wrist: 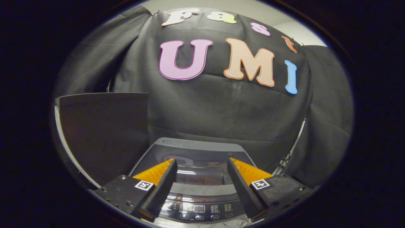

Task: Put the clothes into the washing machine and then close the washing machine lid.

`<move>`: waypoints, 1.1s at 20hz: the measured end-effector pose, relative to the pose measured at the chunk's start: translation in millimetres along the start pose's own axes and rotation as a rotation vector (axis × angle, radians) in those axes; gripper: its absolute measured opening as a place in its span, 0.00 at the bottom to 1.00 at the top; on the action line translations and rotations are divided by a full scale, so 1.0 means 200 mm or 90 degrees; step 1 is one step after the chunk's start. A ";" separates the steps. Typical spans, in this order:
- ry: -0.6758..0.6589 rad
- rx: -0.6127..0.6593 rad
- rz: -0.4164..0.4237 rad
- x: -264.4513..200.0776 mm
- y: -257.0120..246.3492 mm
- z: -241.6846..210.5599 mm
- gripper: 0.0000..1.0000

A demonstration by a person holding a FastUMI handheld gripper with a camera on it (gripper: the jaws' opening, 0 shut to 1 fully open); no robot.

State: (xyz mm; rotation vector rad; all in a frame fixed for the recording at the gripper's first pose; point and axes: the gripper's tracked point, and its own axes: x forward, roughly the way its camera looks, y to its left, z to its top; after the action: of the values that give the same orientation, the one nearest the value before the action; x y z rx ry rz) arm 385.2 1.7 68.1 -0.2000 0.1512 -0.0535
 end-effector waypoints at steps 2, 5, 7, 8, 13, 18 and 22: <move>-0.001 0.007 0.002 -0.05 0.01 0.00 0.96; -0.004 0.014 0.015 -0.15 0.04 0.00 0.97; 0.003 0.019 0.013 -0.21 0.04 -0.01 0.96; 0.004 0.017 0.001 -0.23 0.03 0.00 0.97; -0.004 0.044 -0.012 -0.39 0.03 0.03 0.97; -0.025 0.048 0.021 -0.58 0.06 0.08 0.97; -0.048 0.054 0.003 -0.78 0.00 0.10 0.97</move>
State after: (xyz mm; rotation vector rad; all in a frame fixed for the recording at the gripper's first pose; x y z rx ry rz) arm 233.4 15.9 110.2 -0.1164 0.0734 -0.0475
